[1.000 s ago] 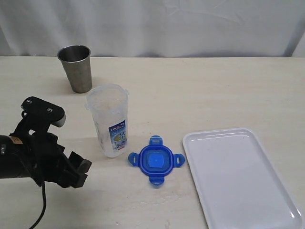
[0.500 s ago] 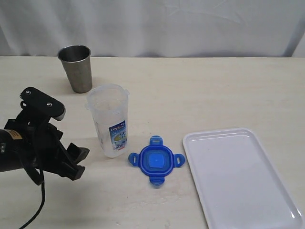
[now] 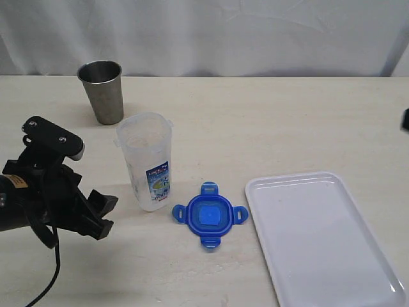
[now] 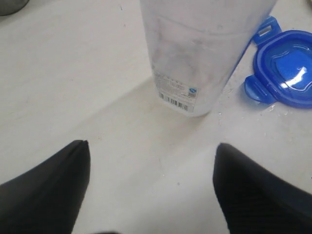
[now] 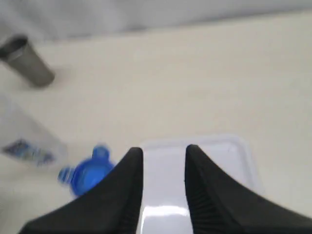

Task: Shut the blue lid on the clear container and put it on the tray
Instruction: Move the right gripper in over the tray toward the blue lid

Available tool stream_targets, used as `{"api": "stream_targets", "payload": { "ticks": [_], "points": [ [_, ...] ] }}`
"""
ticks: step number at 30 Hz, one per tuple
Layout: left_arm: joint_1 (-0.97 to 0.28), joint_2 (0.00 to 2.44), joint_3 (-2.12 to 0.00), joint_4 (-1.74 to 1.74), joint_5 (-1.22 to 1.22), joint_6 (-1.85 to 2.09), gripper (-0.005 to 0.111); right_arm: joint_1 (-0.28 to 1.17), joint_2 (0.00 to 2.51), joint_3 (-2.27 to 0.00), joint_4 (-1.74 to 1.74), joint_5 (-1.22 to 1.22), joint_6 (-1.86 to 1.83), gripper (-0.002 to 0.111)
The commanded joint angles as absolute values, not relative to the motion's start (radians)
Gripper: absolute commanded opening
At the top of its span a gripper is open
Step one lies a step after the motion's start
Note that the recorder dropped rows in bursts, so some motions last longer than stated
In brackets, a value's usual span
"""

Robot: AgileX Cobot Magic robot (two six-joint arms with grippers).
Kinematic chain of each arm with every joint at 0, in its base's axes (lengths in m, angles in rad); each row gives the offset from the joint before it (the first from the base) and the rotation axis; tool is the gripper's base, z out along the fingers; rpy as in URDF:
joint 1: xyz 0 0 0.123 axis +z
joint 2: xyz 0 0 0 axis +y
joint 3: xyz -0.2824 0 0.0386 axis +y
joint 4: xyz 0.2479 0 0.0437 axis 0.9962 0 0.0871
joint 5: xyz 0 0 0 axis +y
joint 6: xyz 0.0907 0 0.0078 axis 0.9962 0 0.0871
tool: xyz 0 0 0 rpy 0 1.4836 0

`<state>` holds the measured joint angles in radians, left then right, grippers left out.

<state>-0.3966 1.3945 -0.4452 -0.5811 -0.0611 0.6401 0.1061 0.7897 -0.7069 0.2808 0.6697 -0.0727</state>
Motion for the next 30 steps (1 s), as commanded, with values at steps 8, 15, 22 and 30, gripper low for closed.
{"api": "stream_targets", "payload": {
  "ticks": [8, 15, 22, 30],
  "points": [
    [-0.394, 1.388, -0.442, -0.588, -0.056, 0.627, 0.067, 0.107, 1.346, -0.718, 0.769, 0.726, -0.664, 0.030],
    [-0.394, 1.388, -0.442, -0.588, -0.056, 0.621, 0.067, 0.107, 1.597, -0.797, 0.504, 0.543, -0.377, 0.030],
    [-0.394, 1.388, -0.442, -0.588, -0.044, 0.606, 0.067, 0.107, 1.820, -0.950, 0.491, 0.516, -0.361, 0.030],
    [-0.394, 1.388, -0.442, -0.588, -0.047, 0.597, 0.067, 0.107, 1.990, -1.039, 0.491, 0.488, -0.381, 0.030]
  ]
}}
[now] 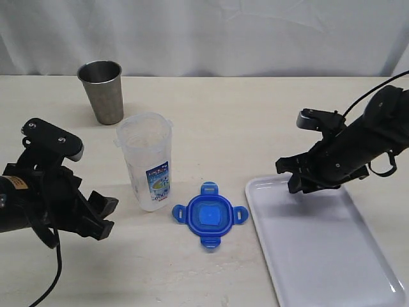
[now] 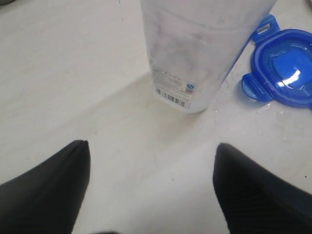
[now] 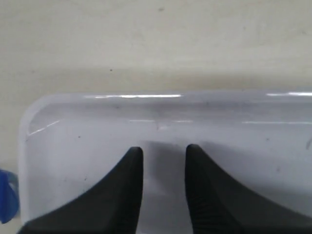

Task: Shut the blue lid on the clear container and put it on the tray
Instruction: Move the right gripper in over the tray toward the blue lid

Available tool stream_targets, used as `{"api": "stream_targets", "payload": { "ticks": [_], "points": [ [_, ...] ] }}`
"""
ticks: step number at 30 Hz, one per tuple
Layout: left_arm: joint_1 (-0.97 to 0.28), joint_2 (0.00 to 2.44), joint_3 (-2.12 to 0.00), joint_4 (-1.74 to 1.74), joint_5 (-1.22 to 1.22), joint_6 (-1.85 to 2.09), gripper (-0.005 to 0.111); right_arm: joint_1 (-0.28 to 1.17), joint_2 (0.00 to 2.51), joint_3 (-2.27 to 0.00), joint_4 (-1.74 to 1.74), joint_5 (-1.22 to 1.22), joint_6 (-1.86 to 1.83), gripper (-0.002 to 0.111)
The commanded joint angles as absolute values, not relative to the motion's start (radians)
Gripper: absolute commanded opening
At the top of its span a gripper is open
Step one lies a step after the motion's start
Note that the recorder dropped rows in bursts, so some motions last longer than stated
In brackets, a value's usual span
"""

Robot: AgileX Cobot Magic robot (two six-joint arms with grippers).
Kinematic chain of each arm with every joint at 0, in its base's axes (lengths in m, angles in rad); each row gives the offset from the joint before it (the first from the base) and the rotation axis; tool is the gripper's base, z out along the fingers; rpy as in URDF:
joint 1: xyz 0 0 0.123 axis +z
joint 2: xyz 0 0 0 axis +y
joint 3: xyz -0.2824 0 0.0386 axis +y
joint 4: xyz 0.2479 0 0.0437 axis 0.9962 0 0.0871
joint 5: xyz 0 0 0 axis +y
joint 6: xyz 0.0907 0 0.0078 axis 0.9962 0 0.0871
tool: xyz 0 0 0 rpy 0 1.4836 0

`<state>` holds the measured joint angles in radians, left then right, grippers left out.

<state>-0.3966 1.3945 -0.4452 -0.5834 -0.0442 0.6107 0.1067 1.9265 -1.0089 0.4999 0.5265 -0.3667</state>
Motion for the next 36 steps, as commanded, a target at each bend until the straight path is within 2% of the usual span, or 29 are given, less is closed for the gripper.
{"api": "stream_targets", "payload": {
  "ticks": [1, 9, 18, 27, 30, 33, 36],
  "points": [
    [-0.394, 1.388, -0.442, -0.588, -0.047, 0.597, 0.067, 0.107, 2.001, -1.044, 0.491, 0.470, -0.381, 0.030],
    [-0.394, 1.388, -0.442, -0.592, -0.045, 0.597, 0.067, 0.107, 2.107, -1.138, 0.516, 0.362, -0.375, 0.030],
    [-0.394, 1.388, -0.442, -0.591, -0.044, 0.597, 0.067, 0.107, 2.164, -1.293, 0.568, 0.354, -0.380, 0.030],
    [-0.394, 1.388, -0.442, -0.589, -0.042, 0.597, 0.067, 0.107, 2.057, -1.370, 0.568, 0.661, -0.508, 0.030],
    [-0.394, 1.388, -0.442, -0.589, -0.042, 0.597, 0.067, 0.107, 1.995, -1.370, 0.578, 0.833, -0.533, 0.030],
    [-0.394, 1.388, -0.442, -0.589, -0.040, 0.597, 0.067, 0.107, 1.950, -1.327, 0.667, 0.997, -0.596, 0.030],
    [-0.394, 1.388, -0.442, -0.589, -0.040, 0.597, 0.067, 0.130, 1.921, -1.224, 0.749, 0.989, -0.673, 0.030]
  ]
}}
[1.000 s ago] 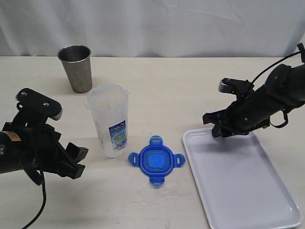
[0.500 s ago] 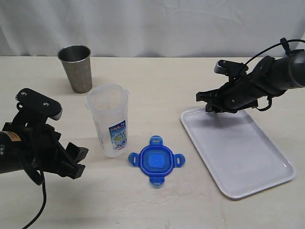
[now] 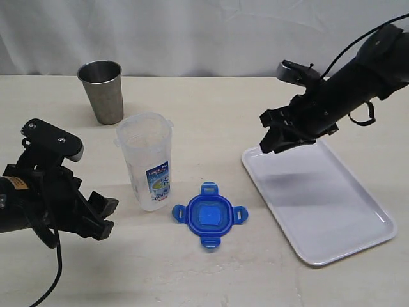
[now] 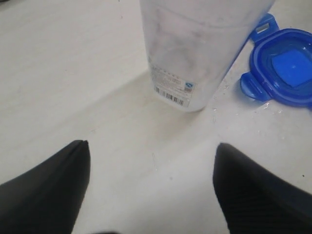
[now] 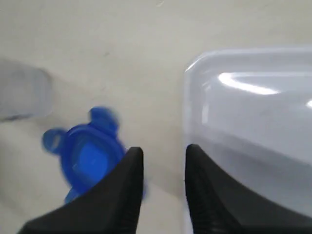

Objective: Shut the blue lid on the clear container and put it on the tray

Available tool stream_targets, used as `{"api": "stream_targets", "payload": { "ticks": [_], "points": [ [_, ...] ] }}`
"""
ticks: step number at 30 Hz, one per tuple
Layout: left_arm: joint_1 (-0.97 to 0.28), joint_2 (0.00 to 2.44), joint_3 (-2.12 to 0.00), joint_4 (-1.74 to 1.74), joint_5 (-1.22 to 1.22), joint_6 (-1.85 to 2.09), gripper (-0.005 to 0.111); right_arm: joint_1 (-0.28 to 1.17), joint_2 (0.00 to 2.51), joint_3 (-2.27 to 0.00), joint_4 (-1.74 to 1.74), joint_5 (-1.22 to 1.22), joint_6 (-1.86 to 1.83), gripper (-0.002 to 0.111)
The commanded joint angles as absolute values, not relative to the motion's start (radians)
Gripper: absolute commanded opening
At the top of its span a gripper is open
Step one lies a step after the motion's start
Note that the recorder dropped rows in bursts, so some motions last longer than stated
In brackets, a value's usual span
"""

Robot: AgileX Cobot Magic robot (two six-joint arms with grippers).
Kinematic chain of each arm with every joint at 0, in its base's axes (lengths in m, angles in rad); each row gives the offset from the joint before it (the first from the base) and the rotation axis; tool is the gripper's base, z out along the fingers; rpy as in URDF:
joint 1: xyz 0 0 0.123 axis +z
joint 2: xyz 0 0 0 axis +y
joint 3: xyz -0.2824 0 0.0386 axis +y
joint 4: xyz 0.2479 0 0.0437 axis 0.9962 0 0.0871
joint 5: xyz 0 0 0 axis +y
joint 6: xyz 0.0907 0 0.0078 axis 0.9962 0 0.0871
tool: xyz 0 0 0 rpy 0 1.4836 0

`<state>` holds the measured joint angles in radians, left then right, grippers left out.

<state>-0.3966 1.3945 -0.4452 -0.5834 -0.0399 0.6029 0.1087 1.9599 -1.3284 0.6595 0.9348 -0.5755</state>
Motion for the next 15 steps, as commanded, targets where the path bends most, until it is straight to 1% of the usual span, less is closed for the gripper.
{"api": "stream_targets", "payload": {
  "ticks": [1, 5, 9, 11, 12, 15],
  "points": [
    [-0.394, 1.388, -0.442, -0.589, -0.040, 0.597, 0.067, 0.142, 1.914, -1.192, 0.749, 0.962, -0.673, 0.030],
    [-0.394, 1.388, -0.442, -0.589, -0.037, 0.597, 0.067, 0.222, 1.890, -1.068, 0.741, 0.846, -0.690, 0.030],
    [-0.394, 1.388, -0.442, -0.589, -0.037, 0.597, 0.067, 0.298, 1.886, -1.043, 0.741, 0.774, -0.674, 0.030],
    [-0.394, 1.388, -0.442, -0.589, -0.036, 0.597, 0.067, 0.320, 1.886, -1.043, 0.741, 0.713, -0.629, 0.034],
    [-0.394, 1.388, -0.442, -0.589, -0.036, 0.597, 0.067, 0.327, 1.886, -1.043, 0.741, 0.691, -0.605, 0.037],
    [-0.394, 1.388, -0.442, -0.589, -0.031, 0.597, 0.067, 0.328, 1.891, -1.043, 0.741, 0.673, -0.577, 0.044]
  ]
}}
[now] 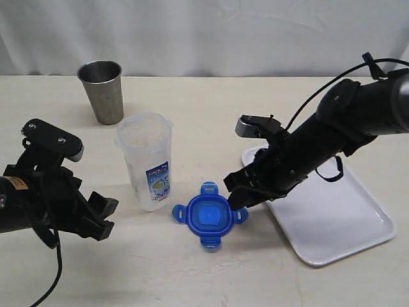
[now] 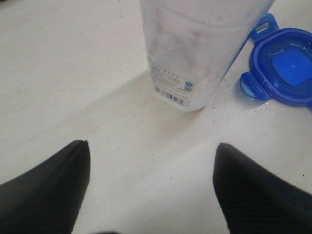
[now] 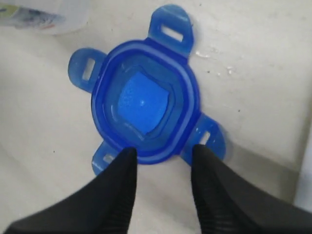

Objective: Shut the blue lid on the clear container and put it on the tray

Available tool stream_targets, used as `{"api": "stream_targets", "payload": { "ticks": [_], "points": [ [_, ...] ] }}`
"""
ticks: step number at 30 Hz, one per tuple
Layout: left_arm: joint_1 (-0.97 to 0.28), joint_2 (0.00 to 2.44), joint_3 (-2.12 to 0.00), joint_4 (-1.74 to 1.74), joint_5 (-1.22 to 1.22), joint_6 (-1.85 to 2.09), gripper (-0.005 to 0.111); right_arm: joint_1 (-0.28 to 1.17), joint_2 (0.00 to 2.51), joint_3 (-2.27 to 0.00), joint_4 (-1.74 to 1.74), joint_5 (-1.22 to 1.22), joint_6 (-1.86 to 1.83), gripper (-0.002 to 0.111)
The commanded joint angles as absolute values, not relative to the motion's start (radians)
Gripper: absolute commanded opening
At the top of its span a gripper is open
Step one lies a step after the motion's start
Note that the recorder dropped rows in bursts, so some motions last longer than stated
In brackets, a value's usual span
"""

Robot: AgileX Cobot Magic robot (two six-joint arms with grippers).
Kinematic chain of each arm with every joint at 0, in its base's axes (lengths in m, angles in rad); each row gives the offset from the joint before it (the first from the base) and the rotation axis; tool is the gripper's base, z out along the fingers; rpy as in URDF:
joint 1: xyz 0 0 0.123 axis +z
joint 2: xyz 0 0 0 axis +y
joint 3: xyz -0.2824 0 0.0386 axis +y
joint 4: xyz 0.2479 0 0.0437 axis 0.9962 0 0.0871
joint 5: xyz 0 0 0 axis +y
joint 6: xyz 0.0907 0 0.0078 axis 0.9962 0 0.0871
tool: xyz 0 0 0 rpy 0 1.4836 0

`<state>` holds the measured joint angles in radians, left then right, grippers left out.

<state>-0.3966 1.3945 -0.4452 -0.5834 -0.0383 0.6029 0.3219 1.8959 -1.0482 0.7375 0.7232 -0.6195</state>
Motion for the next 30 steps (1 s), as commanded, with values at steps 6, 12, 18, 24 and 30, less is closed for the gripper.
{"api": "stream_targets", "payload": {
  "ticks": [6, 12, 18, 24, 30],
  "points": [
    [-0.394, 1.388, -0.442, -0.589, -0.027, 0.597, 0.067, 0.328, 1.934, -1.043, 0.747, 0.684, -0.534, 0.044],
    [-0.394, 1.388, -0.442, -0.589, -0.021, 0.597, 0.067, 0.328, 1.967, -1.043, 0.741, 0.688, -0.526, 0.044],
    [-0.394, 1.388, -0.442, -0.589, -0.021, 0.597, 0.067, 0.328, 1.969, -1.041, 0.680, 0.678, -0.462, 0.044],
    [-0.394, 1.388, -0.442, -0.589, -0.021, 0.597, 0.067, 0.328, 1.971, -1.011, 0.696, 0.663, -0.464, 0.044],
    [-0.394, 1.388, -0.442, -0.589, -0.019, 0.597, 0.067, 0.328, 1.980, -0.982, 0.869, 0.628, -0.600, 0.044]
  ]
}}
